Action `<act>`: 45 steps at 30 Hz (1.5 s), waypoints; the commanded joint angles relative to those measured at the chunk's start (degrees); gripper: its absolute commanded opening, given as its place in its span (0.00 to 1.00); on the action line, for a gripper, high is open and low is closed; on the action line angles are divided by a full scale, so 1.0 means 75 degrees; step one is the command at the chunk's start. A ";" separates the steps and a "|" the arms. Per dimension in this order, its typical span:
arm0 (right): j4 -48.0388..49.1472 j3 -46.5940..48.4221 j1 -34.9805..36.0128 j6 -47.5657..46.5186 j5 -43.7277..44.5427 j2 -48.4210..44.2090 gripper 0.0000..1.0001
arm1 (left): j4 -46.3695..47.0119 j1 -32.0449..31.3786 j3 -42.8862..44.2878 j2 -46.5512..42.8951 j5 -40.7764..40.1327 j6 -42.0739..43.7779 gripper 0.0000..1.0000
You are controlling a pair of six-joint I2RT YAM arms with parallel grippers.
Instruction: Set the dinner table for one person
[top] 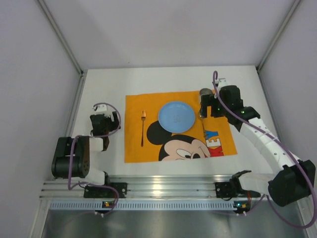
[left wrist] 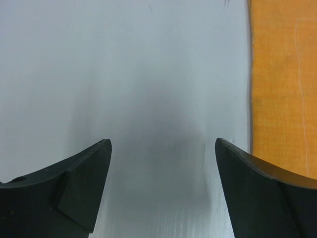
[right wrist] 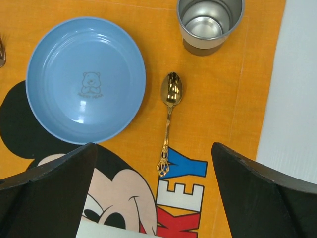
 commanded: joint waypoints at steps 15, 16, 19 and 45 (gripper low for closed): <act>0.1437 -0.0330 -0.0412 0.0156 0.2729 0.1197 1.00 | 0.3180 -0.0187 -0.0283 0.0720 0.0359 0.0320 0.99; 0.1554 -0.0506 -0.0609 0.0297 0.3035 0.1209 1.00 | 0.3192 -0.0187 -0.0283 0.0709 0.0359 0.0331 0.99; 0.2221 -0.1093 -0.1439 0.0298 0.1721 0.1291 1.00 | 0.3204 -0.0187 -0.0283 0.0732 0.0359 0.0331 0.99; 1.3002 -0.5958 -0.2592 -0.1601 -0.0878 0.2052 1.00 | 0.3250 -0.0188 -0.0294 0.0743 0.0359 0.0343 0.99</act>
